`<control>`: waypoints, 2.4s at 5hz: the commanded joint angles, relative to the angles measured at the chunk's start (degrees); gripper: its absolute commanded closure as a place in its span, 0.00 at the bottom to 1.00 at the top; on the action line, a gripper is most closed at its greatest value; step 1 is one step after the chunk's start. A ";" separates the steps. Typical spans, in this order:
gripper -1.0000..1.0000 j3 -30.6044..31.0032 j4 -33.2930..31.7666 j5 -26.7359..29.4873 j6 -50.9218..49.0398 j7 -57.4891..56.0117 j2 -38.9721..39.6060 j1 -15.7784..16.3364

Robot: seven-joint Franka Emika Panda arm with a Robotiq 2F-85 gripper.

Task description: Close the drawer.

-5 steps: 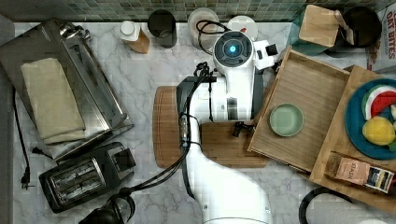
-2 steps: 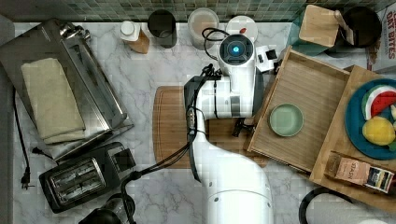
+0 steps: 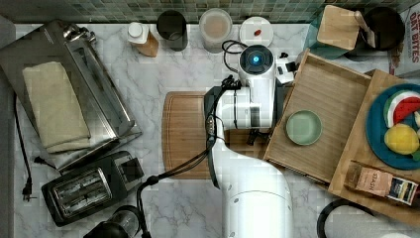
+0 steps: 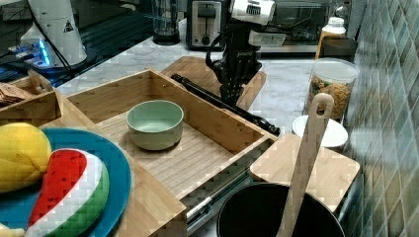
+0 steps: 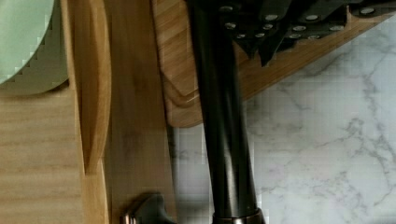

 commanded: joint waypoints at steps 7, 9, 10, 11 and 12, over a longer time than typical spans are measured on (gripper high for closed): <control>1.00 -6.86 -4.54 3.24 1.72 -31.54 -7.99 -19.13; 1.00 -11.04 -2.31 -0.66 3.31 -34.75 -5.83 -21.70; 1.00 -13.21 -2.23 -1.66 3.91 -33.73 -5.62 -22.26; 1.00 -14.14 -2.91 -2.78 3.14 -31.73 -7.44 -22.31; 1.00 -14.18 -2.91 -2.76 3.14 -31.76 -7.42 -22.29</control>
